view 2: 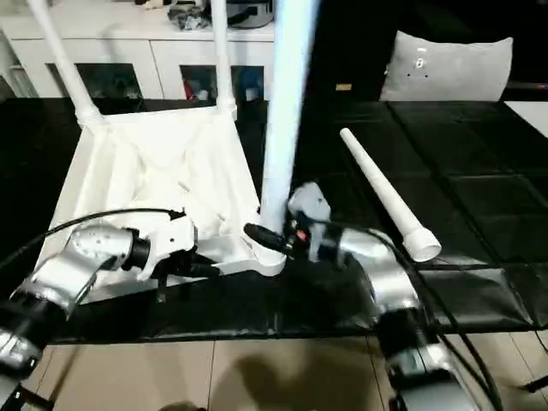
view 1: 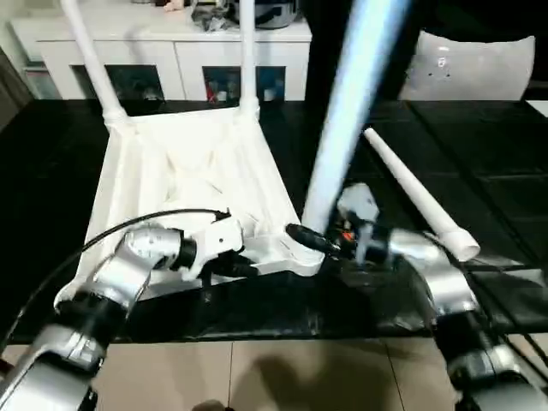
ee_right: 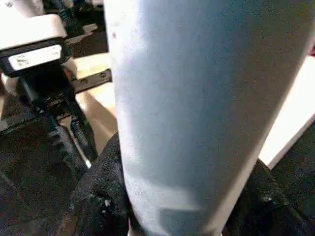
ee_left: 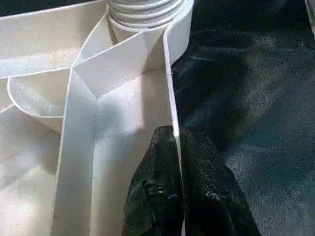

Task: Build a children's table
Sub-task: Insert table leg to table base

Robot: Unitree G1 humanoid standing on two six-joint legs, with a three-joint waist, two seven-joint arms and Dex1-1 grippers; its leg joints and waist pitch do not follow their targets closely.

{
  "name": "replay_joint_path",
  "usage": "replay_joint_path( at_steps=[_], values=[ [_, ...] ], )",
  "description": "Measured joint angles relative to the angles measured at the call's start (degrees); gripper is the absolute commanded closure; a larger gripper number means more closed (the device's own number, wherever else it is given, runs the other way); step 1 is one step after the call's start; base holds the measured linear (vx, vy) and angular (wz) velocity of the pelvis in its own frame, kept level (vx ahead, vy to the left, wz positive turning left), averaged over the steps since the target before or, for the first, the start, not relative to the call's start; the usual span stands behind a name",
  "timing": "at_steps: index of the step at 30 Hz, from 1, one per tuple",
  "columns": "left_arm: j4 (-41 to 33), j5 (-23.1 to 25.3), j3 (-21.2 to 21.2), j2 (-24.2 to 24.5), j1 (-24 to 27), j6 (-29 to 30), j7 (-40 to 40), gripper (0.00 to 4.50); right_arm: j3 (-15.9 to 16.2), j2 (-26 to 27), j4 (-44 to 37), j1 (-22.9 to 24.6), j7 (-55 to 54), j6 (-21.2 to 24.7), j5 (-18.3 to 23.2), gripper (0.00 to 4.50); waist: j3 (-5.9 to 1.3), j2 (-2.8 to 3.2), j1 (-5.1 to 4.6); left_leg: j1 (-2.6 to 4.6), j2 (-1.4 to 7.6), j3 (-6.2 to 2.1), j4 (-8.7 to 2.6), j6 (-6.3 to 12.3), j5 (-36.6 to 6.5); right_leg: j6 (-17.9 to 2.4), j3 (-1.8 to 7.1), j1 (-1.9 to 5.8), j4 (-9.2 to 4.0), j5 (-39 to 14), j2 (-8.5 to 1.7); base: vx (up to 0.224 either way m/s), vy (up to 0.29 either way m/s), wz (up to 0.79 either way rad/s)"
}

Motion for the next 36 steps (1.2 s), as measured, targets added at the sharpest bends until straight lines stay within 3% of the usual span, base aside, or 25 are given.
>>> replay_joint_path(
  at_steps=[7, 13, 17, 20, 23, 28, 32, 36],
  values=[
    [6.03, 1.21, -0.50, -0.69, -3.60, -2.60, -1.06, 4.50, 0.32, 0.03, -0.57, -0.13, -0.14, 1.62, -0.22, 2.61, 0.04, -0.02, 0.10, 0.27, -0.06, -0.01, -0.39, -0.01, 0.00, 0.04, -0.02, 0.25, -0.22, -0.03, -0.01, 0.000, 0.000, 0.00],
    [6.38, 1.48, 0.03, -0.41, -3.63, -2.39, -1.05, 4.50, -0.22, 1.87, -2.40, 1.48, -4.23, 2.30, -0.22, 2.61, 0.06, -0.09, -0.07, 0.39, -0.06, -0.01, -0.57, -0.01, -0.01, 0.08, -0.04, 0.21, -0.23, -0.05, -0.01, 0.000, 0.000, 0.00],
    [0.92, 0.44, 2.77, 0.27, 0.32, 3.74, 1.18, 4.50, -0.65, 5.05, -2.49, 2.15, -10.68, 2.31, -0.29, 2.61, 0.15, 0.01, -0.89, 0.73, -0.10, -0.15, -0.82, -0.05, -0.03, 0.13, -0.23, 0.16, -0.63, -0.09, -0.03, 0.000, 0.000, 0.00],
    [-6.83, -0.56, 4.64, 0.12, 4.81, 10.86, 4.88, 4.50, -1.05, 6.61, -2.49, 2.06, -14.74, 2.31, -0.71, 2.61, 0.24, 0.14, -2.03, 0.96, -0.13, -0.53, -1.33, -0.37, -0.25, 0.16, -0.98, 0.33, -2.05, -0.16, -0.14, 0.000, 0.000, 0.00],
    [-15.14, -0.65, 6.23, -3.25, 8.56, 19.57, 12.11, 4.50, -2.93, 8.52, -1.55, 1.24, -21.65, 2.58, -1.88, 2.61, 0.35, -0.01, -3.26, 0.86, -0.42, -0.71, -1.46, -0.37, -0.25, 0.12, -1.77, 0.48, -2.45, -0.38, -0.88, 0.006, 0.061, -0.22],
    [-22.40, 2.13, 6.12, -11.29, 10.30, 29.62, 21.90, 4.50, -5.83, 10.61, 2.88, -2.24, -29.49, 2.87, -2.64, 2.61, 0.61, -0.60, -3.71, 0.87, -0.73, -0.79, -1.53, -0.35, -0.26, 0.12, -1.65, 0.24, -2.84, -0.38, -1.00, 0.000, 0.000, 0.00],
    [-25.02, 5.11, 4.82, -14.45, 9.99, 33.86, 27.42, 4.50, -7.00, 12.02, 7.21, -5.89, -33.24, 3.63, -2.79, 2.61, 0.79, -0.86, -4.40, 0.89, -0.75, -0.83, -1.58, -0.35, -0.26, 0.12, -1.69, 0.15, -3.04, -0.38, -0.99, 0.000, 0.000, 0.00],
    [-26.32, 6.03, 3.28, -13.27, 9.99, 34.17, 28.04, 4.50, -6.89, 12.14, 7.71, -6.78, -32.84, 4.59, -3.64, 2.61, 0.73, -1.04, -4.89, 0.99, -0.75, -0.88, -1.67, -0.34, -0.27, 0.11, -1.69, 0.12, -3.04, -0.38, -0.94, 0.000, 0.000, 0.00]
  ],
)
